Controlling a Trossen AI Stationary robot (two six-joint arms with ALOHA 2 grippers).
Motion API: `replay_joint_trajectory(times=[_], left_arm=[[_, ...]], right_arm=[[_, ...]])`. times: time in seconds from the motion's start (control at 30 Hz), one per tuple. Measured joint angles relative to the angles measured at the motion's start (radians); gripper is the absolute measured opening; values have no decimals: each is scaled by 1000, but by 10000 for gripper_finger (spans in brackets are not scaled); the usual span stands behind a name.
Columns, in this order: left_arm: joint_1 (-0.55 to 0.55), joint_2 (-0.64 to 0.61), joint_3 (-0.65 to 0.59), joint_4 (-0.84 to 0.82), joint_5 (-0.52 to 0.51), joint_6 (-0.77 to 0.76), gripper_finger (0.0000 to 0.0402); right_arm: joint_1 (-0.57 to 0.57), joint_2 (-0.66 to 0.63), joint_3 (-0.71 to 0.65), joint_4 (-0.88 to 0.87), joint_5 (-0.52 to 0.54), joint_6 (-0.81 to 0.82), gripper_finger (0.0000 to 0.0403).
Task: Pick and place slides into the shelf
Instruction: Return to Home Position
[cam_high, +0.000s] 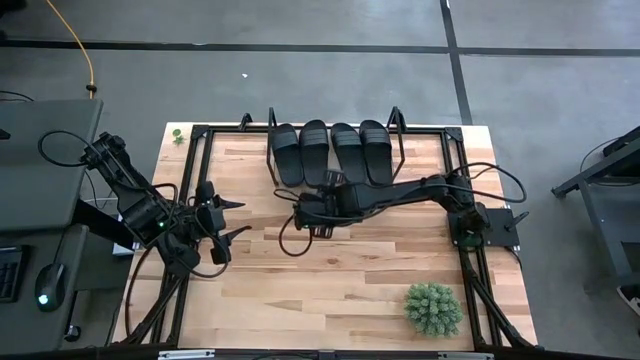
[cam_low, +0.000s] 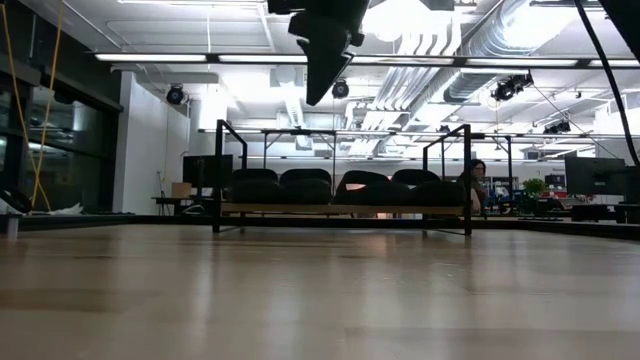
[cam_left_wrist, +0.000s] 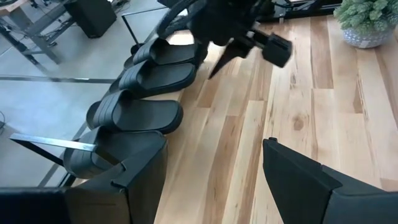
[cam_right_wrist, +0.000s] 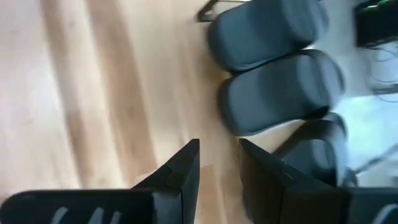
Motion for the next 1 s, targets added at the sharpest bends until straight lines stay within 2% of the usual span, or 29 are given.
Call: replay_joint_trajectory(times=[0.2, 0.43, 0.83, 1.0], left_arm=[[0, 0, 0, 9, 0, 0, 246], [0, 0, 0, 31, 0, 0, 246], [0, 0, 0, 41, -32, 0, 246], [0, 0, 0, 43, -51, 0, 246]], right_arm=[[24, -11, 0, 4, -64, -34, 99], [85, -81, 0, 70, -226, -63, 99], [233, -216, -3, 130, -209, -123, 99], [248, -286, -107, 157, -212, -119, 99]])
